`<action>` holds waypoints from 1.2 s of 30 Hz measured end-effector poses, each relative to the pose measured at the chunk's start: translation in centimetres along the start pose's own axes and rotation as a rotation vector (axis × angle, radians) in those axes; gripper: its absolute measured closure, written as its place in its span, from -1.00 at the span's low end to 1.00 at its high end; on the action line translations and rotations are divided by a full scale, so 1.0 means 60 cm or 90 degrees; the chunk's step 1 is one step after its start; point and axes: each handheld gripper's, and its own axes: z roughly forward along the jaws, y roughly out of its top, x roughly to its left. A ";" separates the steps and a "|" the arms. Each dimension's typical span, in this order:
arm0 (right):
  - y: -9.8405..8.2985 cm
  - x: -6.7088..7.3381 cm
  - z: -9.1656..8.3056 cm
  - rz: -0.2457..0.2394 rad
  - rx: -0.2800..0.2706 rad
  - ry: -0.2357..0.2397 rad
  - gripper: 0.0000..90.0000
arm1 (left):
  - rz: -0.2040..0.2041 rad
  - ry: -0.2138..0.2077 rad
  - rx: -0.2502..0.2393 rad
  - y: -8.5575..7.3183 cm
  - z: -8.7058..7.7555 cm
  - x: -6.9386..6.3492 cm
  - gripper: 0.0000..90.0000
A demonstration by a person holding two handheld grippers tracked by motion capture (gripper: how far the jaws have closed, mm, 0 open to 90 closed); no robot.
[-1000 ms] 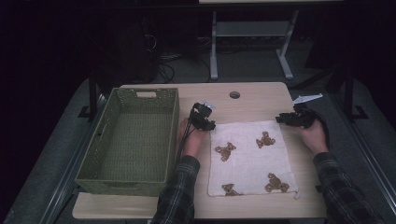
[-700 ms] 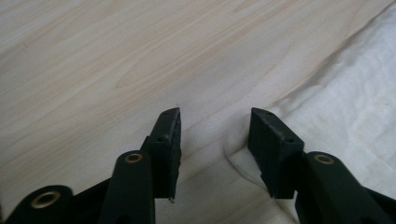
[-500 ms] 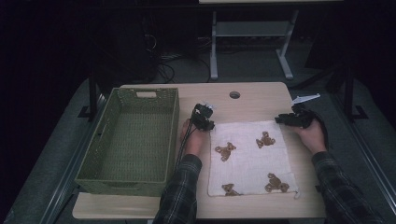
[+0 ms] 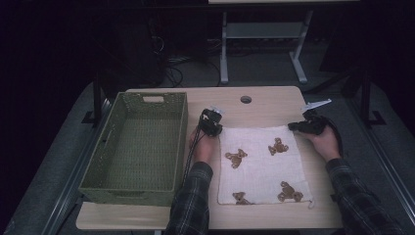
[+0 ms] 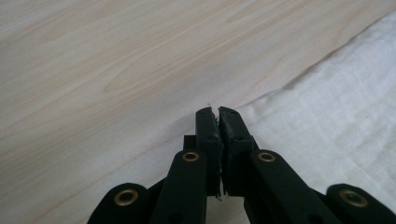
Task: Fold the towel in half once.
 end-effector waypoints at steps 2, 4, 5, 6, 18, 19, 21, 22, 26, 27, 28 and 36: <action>0.001 0.000 -0.004 -0.001 -0.009 0.004 0.96 | -0.009 -0.004 -0.009 0.001 -0.003 0.003 0.94; 0.003 0.001 -0.013 -0.005 -0.025 0.007 0.97 | -0.011 -0.003 -0.019 0.004 -0.011 0.004 0.94; 0.003 0.001 -0.013 -0.005 -0.025 0.007 0.97 | -0.011 -0.003 -0.019 0.004 -0.011 0.004 0.94; 0.005 0.002 -0.022 -0.009 -0.039 0.013 0.97 | -0.012 -0.002 -0.023 0.007 -0.018 0.004 0.94; 0.010 0.026 -0.070 -0.033 -0.085 0.022 0.97 | -0.020 -0.019 -0.064 0.011 -0.072 -0.006 0.94; 0.009 0.033 -0.078 -0.037 -0.093 0.023 0.97 | -0.023 -0.023 -0.072 0.007 -0.080 -0.009 0.94; 0.005 0.037 -0.084 -0.044 -0.098 0.025 0.97 | -0.024 -0.024 -0.074 0.005 -0.083 -0.011 0.94; 0.005 0.037 -0.084 -0.044 -0.098 0.025 0.97 | -0.022 -0.023 -0.075 0.002 -0.086 -0.013 0.94; -0.010 0.049 -0.098 -0.044 -0.106 0.025 0.97 | -0.016 -0.026 -0.076 -0.011 -0.098 -0.020 0.94; -0.014 0.052 -0.101 -0.045 -0.107 0.024 0.97 | -0.015 -0.026 -0.076 -0.013 -0.101 -0.021 0.94; -0.018 0.054 -0.105 -0.043 -0.109 0.026 0.97 | -0.014 -0.026 -0.078 -0.016 -0.103 -0.023 0.94; -0.057 0.079 -0.129 -0.050 -0.117 0.024 0.97 | -0.006 -0.025 -0.088 -0.043 -0.125 -0.037 0.94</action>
